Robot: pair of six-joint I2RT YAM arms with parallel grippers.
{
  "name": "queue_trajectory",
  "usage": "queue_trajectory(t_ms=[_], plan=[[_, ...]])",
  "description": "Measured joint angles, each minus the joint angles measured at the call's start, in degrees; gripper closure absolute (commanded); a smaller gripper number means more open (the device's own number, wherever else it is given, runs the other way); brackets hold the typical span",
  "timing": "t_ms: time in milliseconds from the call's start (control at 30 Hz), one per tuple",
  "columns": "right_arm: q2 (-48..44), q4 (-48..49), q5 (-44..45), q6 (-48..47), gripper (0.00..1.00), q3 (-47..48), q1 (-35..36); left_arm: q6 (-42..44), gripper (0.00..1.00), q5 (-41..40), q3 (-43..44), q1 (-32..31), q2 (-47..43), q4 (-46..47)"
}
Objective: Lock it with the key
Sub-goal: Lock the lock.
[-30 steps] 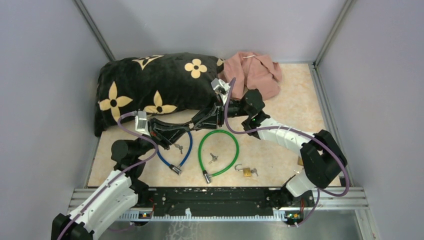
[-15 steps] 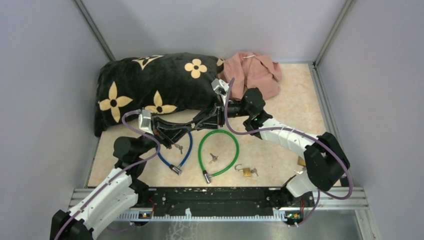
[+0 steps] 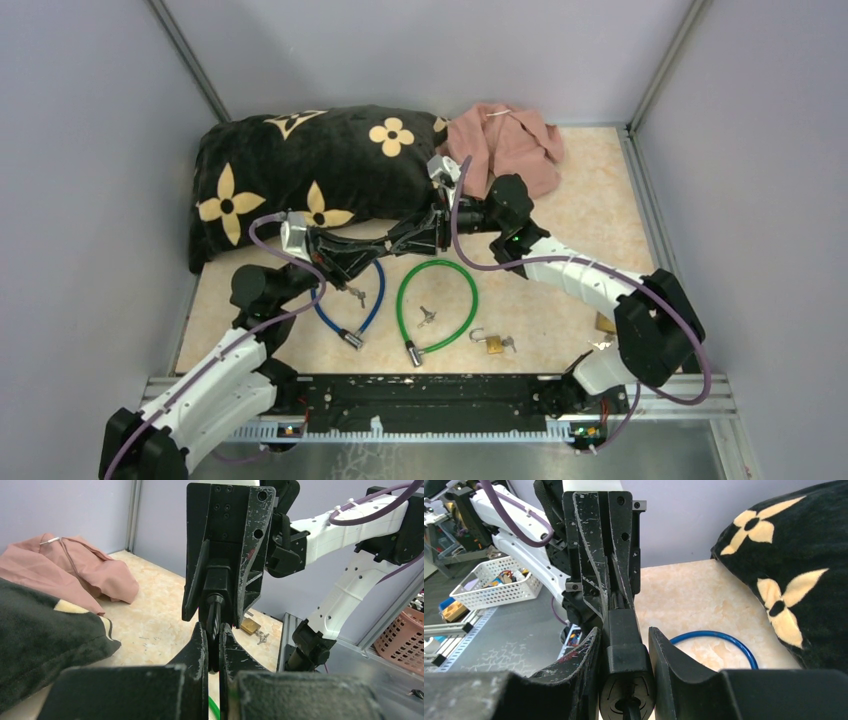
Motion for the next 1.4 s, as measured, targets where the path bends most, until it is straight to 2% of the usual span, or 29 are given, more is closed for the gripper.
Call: queue_trajectory(t_ms=[267, 567, 800, 833, 900, 933, 967, 1100, 1200, 1333, 1400], plan=[[-2.32, -5.86, 1.20, -2.99, 1.00, -0.39, -0.44, 0.90, 1.00, 0.00, 1.09, -1.95, 3.72, -0.09], [-5.18, -7.61, 4.28, -3.76, 1.00, -3.56, -0.44, 1.70, 1.00, 0.20, 1.51, -2.71, 4.07, -3.02], [-9.29, -16.63, 8.31, -6.67, 1.00, -3.72, 3.28, -0.90, 1.00, 5.53, 1.16, -0.24, -2.03, -8.66], [-9.51, -17.33, 8.83, -7.08, 0.97, -3.30, 4.22, -1.55, 1.00, 6.91, 0.98, 0.70, -3.76, -9.22], [-9.64, -18.99, 9.64, -7.72, 0.48, -1.92, 5.97, -2.71, 1.00, 8.85, 0.42, 2.64, -6.93, -10.32], [-9.55, -19.93, 9.84, -8.00, 0.08, -1.29, 6.64, -3.28, 1.00, 9.49, 0.07, 3.45, -8.22, -10.73], [-9.31, -20.70, 9.94, -8.15, 0.02, -0.76, 7.08, -3.96, 1.00, 10.05, -0.46, 4.31, -9.51, -10.99], [-8.33, -25.29, 8.92, -7.91, 0.02, -0.42, 8.52, -6.25, 1.00, 11.45, -2.38, 6.95, -13.62, -13.22], [-9.46, -28.96, 6.73, -7.85, 0.02, -0.55, 6.16, -7.67, 1.00, 13.99, -3.87, 8.28, -15.89, -15.26], [-16.02, -38.07, 7.41, -10.88, 0.15, -1.18, 0.35, -8.63, 1.00, 16.33, -5.33, 9.33, -18.08, -16.87], [-18.58, -41.83, 8.37, -13.27, 0.22, -1.11, -0.20, -9.07, 1.00, 16.85, -5.60, 9.64, -18.25, -16.81]])
